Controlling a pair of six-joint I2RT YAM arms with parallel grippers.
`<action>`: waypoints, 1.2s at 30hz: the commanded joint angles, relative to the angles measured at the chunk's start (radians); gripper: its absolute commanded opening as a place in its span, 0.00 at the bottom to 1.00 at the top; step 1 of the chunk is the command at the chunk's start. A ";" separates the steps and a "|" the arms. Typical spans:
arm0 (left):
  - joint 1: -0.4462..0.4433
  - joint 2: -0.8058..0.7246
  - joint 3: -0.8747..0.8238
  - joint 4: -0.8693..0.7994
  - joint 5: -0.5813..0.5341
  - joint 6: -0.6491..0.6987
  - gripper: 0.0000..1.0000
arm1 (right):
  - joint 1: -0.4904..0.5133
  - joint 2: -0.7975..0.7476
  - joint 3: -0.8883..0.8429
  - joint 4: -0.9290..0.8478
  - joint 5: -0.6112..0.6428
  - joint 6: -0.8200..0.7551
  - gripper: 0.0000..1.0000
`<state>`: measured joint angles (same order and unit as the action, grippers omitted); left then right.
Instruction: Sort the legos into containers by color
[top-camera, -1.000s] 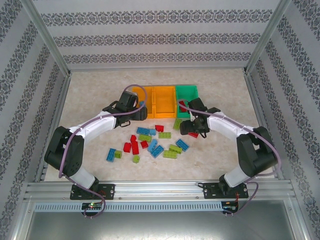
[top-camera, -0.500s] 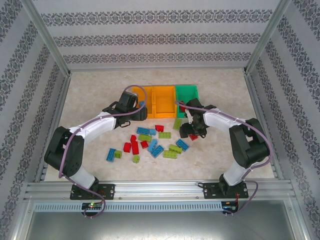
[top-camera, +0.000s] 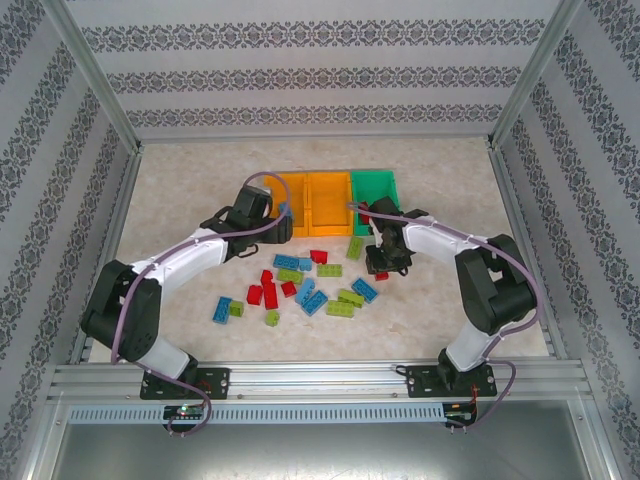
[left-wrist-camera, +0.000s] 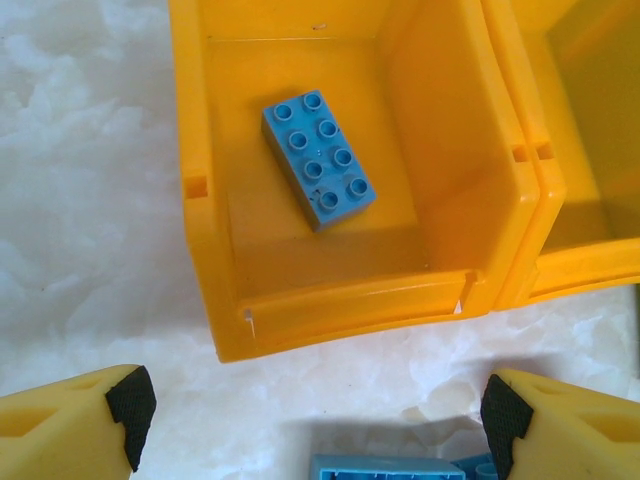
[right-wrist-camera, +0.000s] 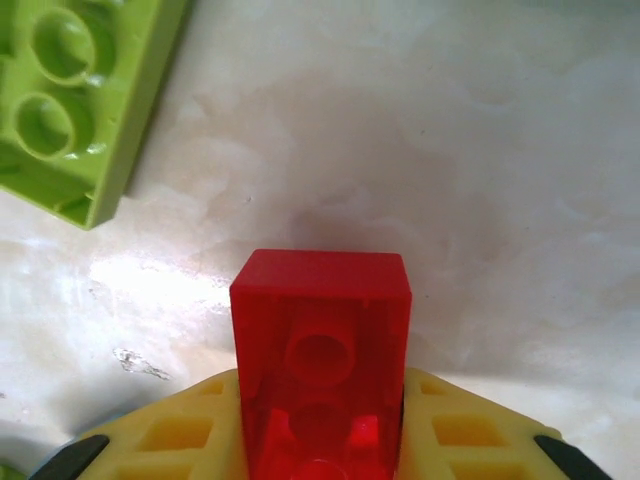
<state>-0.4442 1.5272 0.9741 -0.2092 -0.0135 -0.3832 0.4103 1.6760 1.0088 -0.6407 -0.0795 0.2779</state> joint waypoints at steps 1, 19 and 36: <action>-0.006 -0.048 -0.024 0.005 -0.039 -0.007 0.87 | -0.003 -0.102 0.005 0.052 -0.017 0.014 0.26; -0.094 -0.210 -0.173 -0.202 -0.117 -0.120 0.88 | -0.186 0.206 0.410 0.128 -0.065 0.044 0.38; -0.414 -0.378 -0.318 -0.375 -0.168 -0.356 0.80 | -0.174 0.167 0.360 0.203 -0.127 0.036 0.72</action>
<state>-0.8146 1.1671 0.6888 -0.5167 -0.1734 -0.6693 0.2272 1.8965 1.4170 -0.4503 -0.1856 0.3141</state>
